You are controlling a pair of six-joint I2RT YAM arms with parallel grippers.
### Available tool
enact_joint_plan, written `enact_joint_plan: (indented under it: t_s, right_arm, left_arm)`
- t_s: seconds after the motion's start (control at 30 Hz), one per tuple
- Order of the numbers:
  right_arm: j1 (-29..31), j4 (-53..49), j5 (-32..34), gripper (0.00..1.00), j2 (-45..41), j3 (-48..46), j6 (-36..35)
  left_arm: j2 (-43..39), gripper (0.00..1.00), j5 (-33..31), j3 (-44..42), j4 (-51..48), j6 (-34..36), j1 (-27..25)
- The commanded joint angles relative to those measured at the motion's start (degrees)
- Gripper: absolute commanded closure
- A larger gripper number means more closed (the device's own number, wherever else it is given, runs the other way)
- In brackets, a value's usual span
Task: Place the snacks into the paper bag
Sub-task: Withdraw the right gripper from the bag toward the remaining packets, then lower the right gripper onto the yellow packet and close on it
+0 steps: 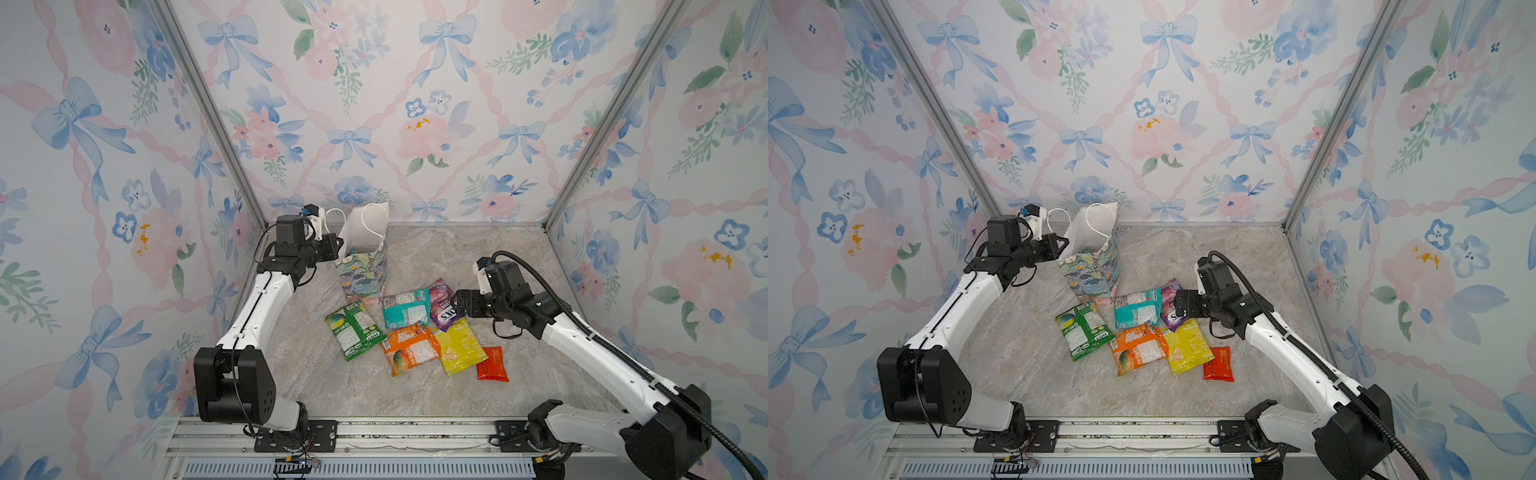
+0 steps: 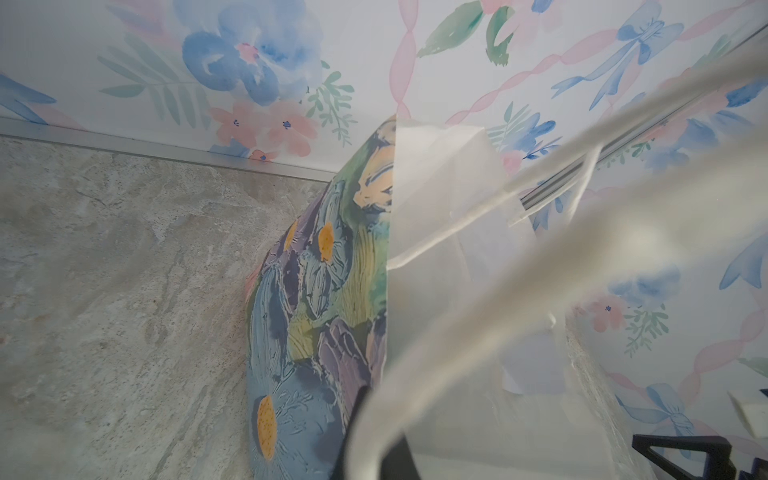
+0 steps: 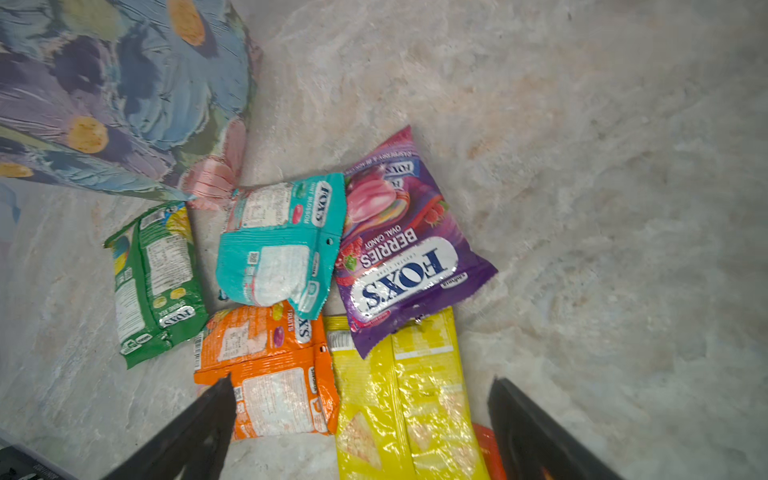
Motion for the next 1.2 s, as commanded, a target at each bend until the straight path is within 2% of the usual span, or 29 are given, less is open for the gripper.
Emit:
enact_joint_plan:
  t_s: [0.0,0.1,0.4,0.7,0.97,1.17]
  right_arm:
    - [-3.2,0.6,-4.3,0.01,-1.1,-4.4,3.1]
    - [-6.1,0.6,-7.7,0.01,-0.2,-7.3,3.1]
    - [-8.9,7.0,-14.5,0.14,5.5,-13.7,4.1]
    - [-8.9,9.5,-15.0,0.30,12.2,-14.1,2.7]
    - [-8.6,12.9,-14.5,0.35,13.7,-16.3,4.5]
    - [-8.2,14.6,-14.5,0.50,14.1,-16.9,5.6]
  left_arm:
    - [-0.6,1.00,0.1,-1.0,-1.0,1.4,0.2]
    - [-0.5,1.00,0.1,-1.0,-0.9,1.4,0.2]
    - [-0.2,1.00,0.3,-0.9,-0.9,1.3,0.2]
    - [-0.1,1.00,0.4,-1.0,-0.9,1.3,0.2]
    - [0.0,1.00,0.5,-1.0,-0.9,1.2,0.2]
    - [0.0,1.00,0.7,-0.9,-0.9,1.2,0.2]
